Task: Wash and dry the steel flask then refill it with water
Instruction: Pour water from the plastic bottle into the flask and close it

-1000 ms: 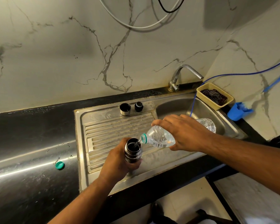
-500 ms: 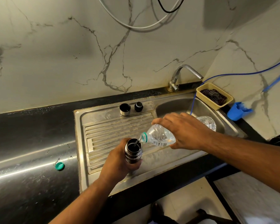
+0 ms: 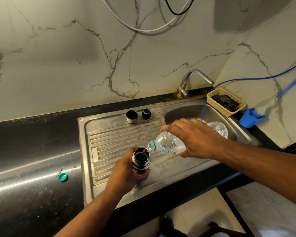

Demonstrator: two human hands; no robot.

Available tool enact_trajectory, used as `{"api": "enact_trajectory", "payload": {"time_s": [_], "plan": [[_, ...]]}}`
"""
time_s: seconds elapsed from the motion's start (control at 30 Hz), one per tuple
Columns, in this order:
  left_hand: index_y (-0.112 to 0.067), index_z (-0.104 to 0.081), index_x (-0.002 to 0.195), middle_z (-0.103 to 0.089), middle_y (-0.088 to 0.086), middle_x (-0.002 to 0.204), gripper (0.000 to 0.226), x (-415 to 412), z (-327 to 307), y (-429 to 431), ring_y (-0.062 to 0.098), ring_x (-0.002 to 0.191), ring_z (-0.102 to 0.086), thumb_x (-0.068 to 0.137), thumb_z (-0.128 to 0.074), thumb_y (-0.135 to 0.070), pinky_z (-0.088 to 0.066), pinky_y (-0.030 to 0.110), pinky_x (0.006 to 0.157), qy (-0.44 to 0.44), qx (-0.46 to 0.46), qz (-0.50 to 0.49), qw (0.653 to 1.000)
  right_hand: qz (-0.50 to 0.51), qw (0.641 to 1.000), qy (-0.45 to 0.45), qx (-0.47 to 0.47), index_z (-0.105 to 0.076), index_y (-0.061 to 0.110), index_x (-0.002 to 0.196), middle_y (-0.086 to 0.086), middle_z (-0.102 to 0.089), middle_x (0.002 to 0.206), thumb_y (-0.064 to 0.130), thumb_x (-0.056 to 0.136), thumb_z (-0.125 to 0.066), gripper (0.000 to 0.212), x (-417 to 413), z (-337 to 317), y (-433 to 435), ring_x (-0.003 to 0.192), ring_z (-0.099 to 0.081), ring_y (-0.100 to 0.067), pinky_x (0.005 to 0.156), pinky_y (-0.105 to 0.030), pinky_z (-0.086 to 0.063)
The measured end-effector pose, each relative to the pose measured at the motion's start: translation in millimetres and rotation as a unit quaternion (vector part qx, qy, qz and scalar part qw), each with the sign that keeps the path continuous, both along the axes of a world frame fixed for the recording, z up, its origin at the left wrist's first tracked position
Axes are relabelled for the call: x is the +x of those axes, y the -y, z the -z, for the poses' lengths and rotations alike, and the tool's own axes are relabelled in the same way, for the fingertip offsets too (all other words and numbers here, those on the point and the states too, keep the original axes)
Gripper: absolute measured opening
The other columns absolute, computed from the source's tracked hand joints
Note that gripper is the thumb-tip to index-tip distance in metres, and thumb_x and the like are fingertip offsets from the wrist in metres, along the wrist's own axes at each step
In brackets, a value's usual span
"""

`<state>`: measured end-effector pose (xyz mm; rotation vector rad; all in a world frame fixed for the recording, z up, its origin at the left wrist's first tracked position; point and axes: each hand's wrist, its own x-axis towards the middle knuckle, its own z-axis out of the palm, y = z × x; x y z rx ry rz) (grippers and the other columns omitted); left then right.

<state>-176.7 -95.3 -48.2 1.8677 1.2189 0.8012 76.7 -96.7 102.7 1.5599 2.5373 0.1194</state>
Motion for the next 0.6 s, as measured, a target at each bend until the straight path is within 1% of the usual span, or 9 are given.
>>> {"api": "enact_trajectory", "payload": {"time_s": [0.13, 0.4, 0.6], "plan": [[-0.043, -0.052, 0.115, -0.068, -0.026, 0.097, 0.063, 0.0, 1.0, -0.7, -0.002, 0.089, -0.066, 0.064, -0.088, -0.044, -0.052, 0.019, 0.075, -0.002, 0.001, 0.000, 1.000, 0.002, 1.000, -0.004, -0.004, -0.017, 0.037, 0.156, 0.002, -0.048, 0.142, 0.050, 0.078, -0.082, 0.102, 0.4, -0.2, -0.2, 0.127, -0.046, -0.016, 0.101, -0.035, -0.042], [-0.044, -0.051, 0.114, -0.068, -0.027, 0.097, 0.063, 0.1, 1.0, -0.3, -0.002, 0.090, -0.065, 0.064, -0.090, -0.043, -0.048, 0.013, 0.073, -0.005, 0.000, 0.002, 1.000, 0.003, 1.000, -0.004, 0.002, -0.017, 0.038, 0.155, 0.002, -0.050, 0.139, 0.051, 0.076, -0.083, 0.103, 3.1, 0.6, 0.9, 0.124, -0.048, -0.016, 0.098, -0.035, -0.043], [-0.043, -0.052, 0.115, -0.068, -0.027, 0.097, 0.064, -0.2, 0.9, -0.1, -0.002, 0.089, -0.065, 0.064, -0.090, -0.043, -0.052, 0.020, 0.076, -0.001, -0.005, 0.001, 1.000, 0.004, 1.000, 0.006, 0.012, -0.017, 0.037, 0.155, 0.001, -0.050, 0.138, 0.052, 0.077, -0.082, 0.103, 4.4, 0.9, 0.2, 0.123, -0.048, -0.017, 0.097, -0.035, -0.043]]}}
